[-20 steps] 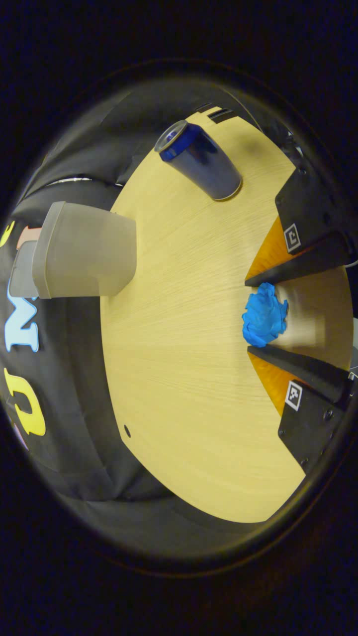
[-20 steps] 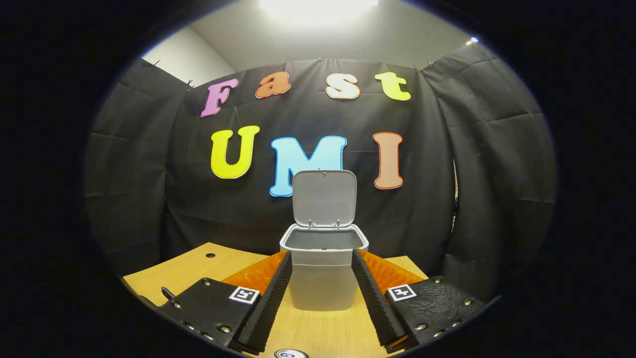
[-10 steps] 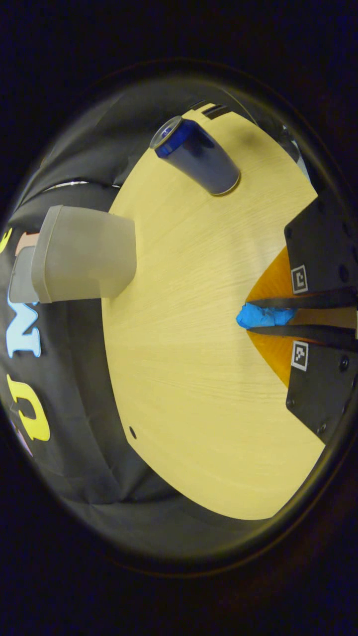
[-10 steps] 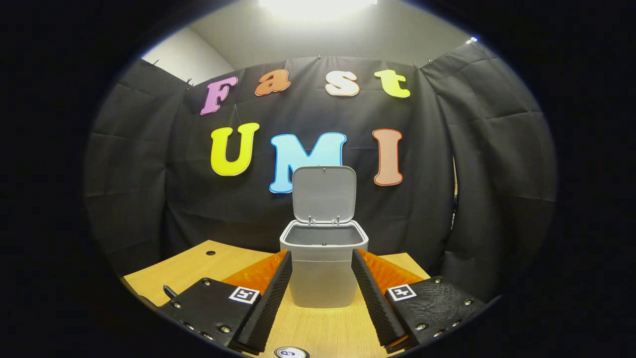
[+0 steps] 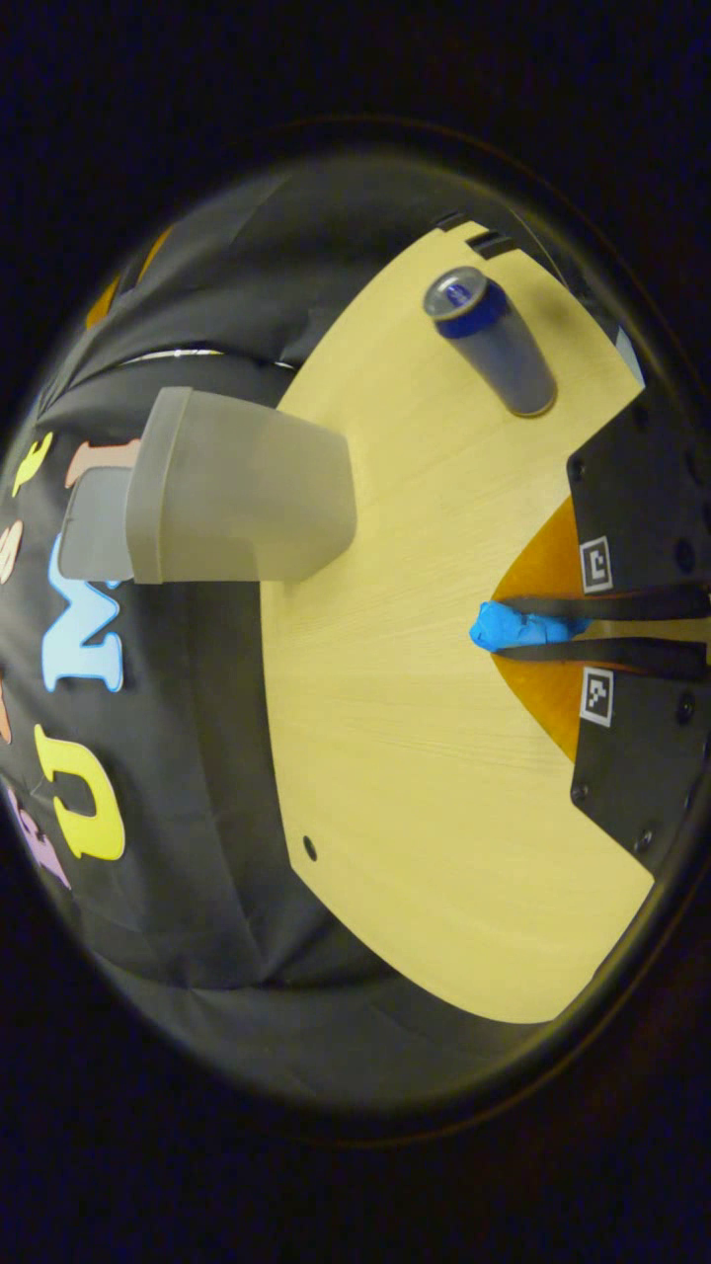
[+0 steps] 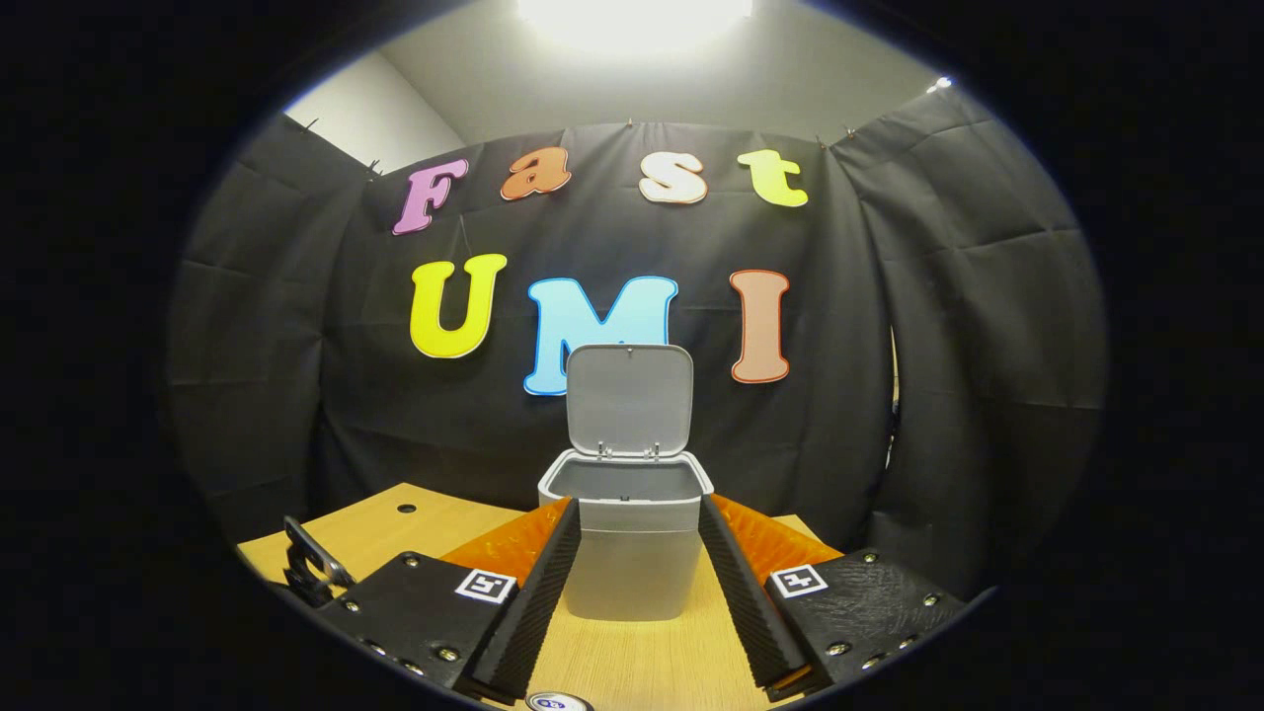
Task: Press the lid of the desktop garbage bin to open it, pick up the crumpled paper on the desktop and throw it into the bin, then pick up the pop can on the desktop and drop it into the bin, and finally close the garbage bin lid.
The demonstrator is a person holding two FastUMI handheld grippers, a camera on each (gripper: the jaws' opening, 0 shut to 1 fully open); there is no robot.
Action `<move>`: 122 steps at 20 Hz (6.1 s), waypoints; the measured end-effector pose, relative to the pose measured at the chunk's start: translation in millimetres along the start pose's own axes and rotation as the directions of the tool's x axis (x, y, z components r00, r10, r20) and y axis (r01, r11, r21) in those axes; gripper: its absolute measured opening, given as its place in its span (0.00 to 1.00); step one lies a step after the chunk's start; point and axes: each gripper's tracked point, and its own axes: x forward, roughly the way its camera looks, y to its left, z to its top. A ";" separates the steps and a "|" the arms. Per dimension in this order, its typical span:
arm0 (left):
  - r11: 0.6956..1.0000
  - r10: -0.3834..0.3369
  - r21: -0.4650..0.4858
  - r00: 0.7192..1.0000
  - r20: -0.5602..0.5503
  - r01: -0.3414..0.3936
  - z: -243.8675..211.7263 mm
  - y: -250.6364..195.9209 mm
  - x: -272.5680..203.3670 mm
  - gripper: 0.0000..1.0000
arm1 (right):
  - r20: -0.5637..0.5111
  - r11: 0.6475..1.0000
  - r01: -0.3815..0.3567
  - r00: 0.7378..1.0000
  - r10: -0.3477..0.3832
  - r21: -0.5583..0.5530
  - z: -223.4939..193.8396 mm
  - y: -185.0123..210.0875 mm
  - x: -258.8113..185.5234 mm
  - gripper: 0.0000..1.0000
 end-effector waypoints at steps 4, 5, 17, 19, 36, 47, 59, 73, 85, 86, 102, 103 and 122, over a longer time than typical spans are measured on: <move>1.000 -0.025 0.017 0.995 0.100 0.024 67.6 -12.1 -5.7 0.14 | 0.010 1.000 0.019 1.000 -0.019 -0.004 0.5 -10.9 1.4 0.79; 0.999 -0.038 0.022 0.991 0.126 0.035 87.1 -16.7 -6.2 0.13 | 0.011 1.000 0.027 1.000 -0.027 -0.006 -1.3 -14.3 1.0 0.79; 0.985 -0.171 0.092 0.923 0.346 0.148 249.1 -81.6 4.9 0.14 | -0.027 0.991 0.132 0.991 -0.133 -0.025 -13.5 -48.6 -8.7 0.80; 0.981 -0.192 0.104 0.912 0.362 0.165 265.7 -90.2 12.4 0.14 | -0.034 0.987 0.155 0.987 -0.157 -0.037 -14.6 -54.3 -14.7 0.80; 0.951 -0.302 0.196 0.855 0.422 0.239 353.2 -147.7 84.7 0.17 | -0.122 0.924 0.373 0.917 -0.380 -0.077 -35.8 -71.6 -72.7 0.80; 0.936 -0.347 0.200 0.851 0.394 0.289 364.6 -168.8 106.8 0.46 | -0.155 0.900 0.429 0.887 -0.435 -0.077 -43.1 -77.8 -88.9 0.80; 0.950 -0.313 0.148 0.821 0.477 0.276 367.6 -141.8 45.2 0.95 | -0.130 0.959 0.264 0.952 -0.276 -0.099 -53.9 -41.9 -64.9 0.80; 0.993 -0.120 0.056 0.798 0.590 0.107 346.3 -54.6 -62.8 0.94 | -0.328 0.988 -0.151 0.935 0.133 -0.029 -152.2 53.2 -52.3 0.95; 0.999 -0.015 -0.015 0.823 0.567 0.029 312.5 -14.1 -81.6 0.95 | -0.527 0.939 -0.342 0.795 0.299 0.017 -256.8 83.2 -63.5 0.95; 1.000 -0.008 -0.019 0.825 0.564 0.023 309.7 -11.2 -82.4 0.95 | -0.540 0.940 -0.341 0.787 0.297 0.020 -261.8 82.3 -64.2 0.95; 0.999 -0.022 -0.025 0.818 0.575 0.044 308.5 -0.6 -92.6 0.95 | -0.477 0.963 -0.266 0.853 0.213 -0.046 -209.9 64.2 -39.4 0.83; 0.999 -0.021 -0.026 0.816 0.578 0.045 308.7 0.6 -93.5 0.95 | -0.449 0.966 -0.253 0.870 0.205 -0.050 -195.6 63.0 -32.7 0.83; 0.995 -0.060 -0.030 0.813 0.579 0.095 313.7 -2.9 -78.4 0.97 | 0.167 0.988 -0.103 0.978 0.122 -0.118 51.9 47.8 156.2 0.82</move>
